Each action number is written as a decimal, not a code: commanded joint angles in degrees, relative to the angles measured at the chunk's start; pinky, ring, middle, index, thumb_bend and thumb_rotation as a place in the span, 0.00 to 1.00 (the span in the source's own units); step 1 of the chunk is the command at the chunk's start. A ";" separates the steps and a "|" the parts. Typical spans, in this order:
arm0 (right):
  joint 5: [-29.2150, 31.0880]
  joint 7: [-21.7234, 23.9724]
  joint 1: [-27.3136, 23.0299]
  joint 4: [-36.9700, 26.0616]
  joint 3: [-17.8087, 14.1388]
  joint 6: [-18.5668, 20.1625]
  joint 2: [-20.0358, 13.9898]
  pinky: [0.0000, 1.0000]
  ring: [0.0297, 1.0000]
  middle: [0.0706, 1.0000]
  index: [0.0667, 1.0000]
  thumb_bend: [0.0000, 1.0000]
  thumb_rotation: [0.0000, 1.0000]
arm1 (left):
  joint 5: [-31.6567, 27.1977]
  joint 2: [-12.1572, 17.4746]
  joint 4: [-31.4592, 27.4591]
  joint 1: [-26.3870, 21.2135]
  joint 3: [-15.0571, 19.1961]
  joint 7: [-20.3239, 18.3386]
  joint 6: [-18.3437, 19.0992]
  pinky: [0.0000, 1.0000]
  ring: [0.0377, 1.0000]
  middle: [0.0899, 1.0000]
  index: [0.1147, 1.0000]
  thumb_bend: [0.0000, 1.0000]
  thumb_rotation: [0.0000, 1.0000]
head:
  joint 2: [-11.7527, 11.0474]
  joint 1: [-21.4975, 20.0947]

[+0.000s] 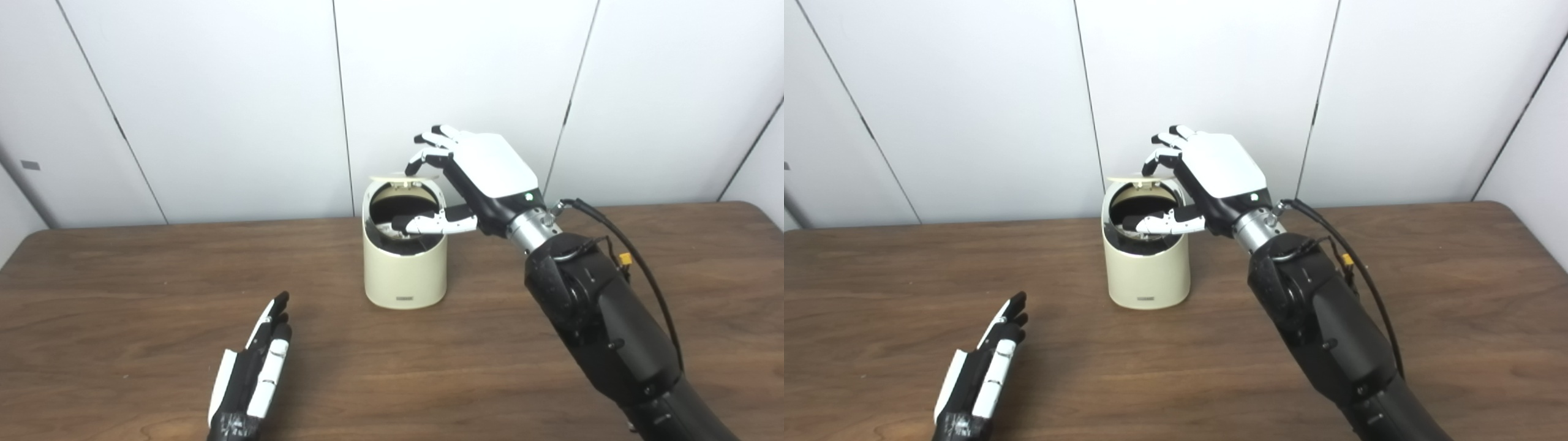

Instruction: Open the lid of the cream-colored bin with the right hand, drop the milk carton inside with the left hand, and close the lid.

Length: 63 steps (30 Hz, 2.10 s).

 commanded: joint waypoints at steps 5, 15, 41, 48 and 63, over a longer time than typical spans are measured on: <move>-0.71 0.50 -1.15 -1.56 -0.11 -2.47 -0.56 0.91 0.95 0.88 0.61 0.63 0.81 | 0.38 -0.19 -0.59 -0.82 0.20 0.54 -1.64 0.97 0.97 0.98 1.00 0.58 0.95 | 0.16 0.12; -3.42 3.47 1.73 -4.67 0.02 -3.04 -1.27 0.96 0.95 0.89 0.61 0.62 0.84 | 0.84 -0.45 -1.20 -0.82 -0.14 0.44 -0.98 0.97 0.98 0.99 1.00 0.55 0.93 | 0.19 0.95; -5.41 8.13 5.59 -6.07 0.61 -4.64 -0.63 1.00 1.00 0.95 0.66 0.67 0.91 | 1.74 -0.42 -2.13 -0.42 -0.33 -0.01 -0.60 0.99 1.00 0.99 1.00 0.54 0.88 | 1.08 1.49; -5.17 8.68 5.77 -5.14 1.68 -5.06 0.32 1.00 1.00 0.97 0.68 0.70 0.92 | 1.52 -0.29 -2.12 -0.47 -0.43 -0.43 -0.53 0.98 1.00 1.00 1.00 0.54 0.86 | 1.12 1.70; -4.58 11.43 6.00 -4.63 3.00 -4.54 -0.03 1.00 1.00 0.98 0.64 0.69 0.91 | 2.67 -0.45 -2.97 -0.16 -0.65 0.09 -0.74 0.97 0.99 0.99 1.00 0.55 0.85 | 1.48 2.02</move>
